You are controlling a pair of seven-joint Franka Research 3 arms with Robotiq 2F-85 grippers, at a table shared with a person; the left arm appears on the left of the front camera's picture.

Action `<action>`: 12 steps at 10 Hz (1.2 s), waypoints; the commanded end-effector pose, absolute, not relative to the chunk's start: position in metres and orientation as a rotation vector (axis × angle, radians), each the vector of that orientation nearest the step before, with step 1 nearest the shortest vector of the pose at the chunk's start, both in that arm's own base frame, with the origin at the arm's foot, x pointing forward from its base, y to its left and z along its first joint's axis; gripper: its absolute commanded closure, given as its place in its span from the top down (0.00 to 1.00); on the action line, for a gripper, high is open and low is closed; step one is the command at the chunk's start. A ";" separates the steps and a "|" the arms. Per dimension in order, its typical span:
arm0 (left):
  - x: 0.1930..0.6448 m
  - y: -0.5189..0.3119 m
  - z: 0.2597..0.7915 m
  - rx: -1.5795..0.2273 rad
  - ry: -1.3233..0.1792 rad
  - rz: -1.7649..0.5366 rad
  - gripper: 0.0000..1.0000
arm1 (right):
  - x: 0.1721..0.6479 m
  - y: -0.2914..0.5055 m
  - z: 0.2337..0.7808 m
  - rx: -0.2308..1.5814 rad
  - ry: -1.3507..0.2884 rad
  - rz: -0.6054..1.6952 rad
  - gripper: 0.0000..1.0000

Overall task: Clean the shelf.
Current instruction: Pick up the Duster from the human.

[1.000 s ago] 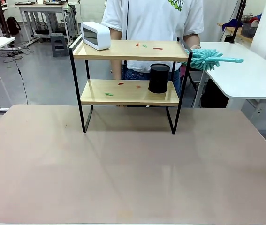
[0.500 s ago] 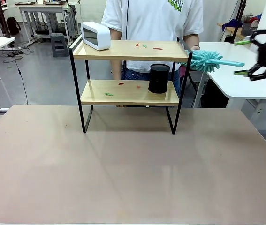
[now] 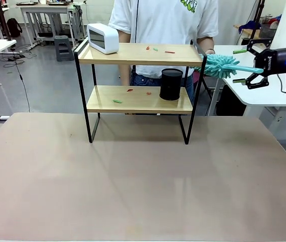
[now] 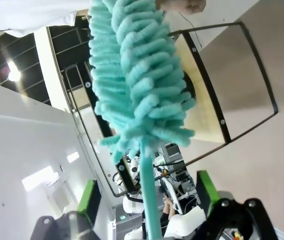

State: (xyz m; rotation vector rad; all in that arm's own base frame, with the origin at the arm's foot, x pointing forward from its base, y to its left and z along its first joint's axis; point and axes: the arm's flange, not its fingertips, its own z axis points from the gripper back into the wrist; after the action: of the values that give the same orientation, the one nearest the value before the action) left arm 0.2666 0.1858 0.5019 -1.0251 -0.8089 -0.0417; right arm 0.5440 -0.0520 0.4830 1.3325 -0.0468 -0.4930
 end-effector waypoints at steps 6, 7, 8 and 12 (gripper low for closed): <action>0.268 0.185 0.503 -1.034 -0.835 -0.057 1.00 | 0.542 -0.056 0.487 1.330 -0.094 -0.456 0.00; 0.268 0.185 0.503 -1.034 -0.835 -0.057 1.00 | 0.541 -0.058 0.486 1.336 -0.089 -0.447 0.00; 0.268 0.185 0.503 -1.034 -0.835 -0.057 1.00 | 0.540 -0.060 0.485 1.339 -0.081 -0.445 0.18; 0.268 0.185 0.503 -1.034 -0.835 -0.057 1.00 | 0.540 -0.059 0.482 1.335 -0.059 -0.433 0.00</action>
State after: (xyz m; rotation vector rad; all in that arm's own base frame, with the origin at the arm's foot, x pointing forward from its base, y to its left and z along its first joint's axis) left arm 0.2657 0.1862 0.5020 -1.0268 -0.8097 -0.0428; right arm 0.5433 -0.0582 0.4839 1.3390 -0.0569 -0.4636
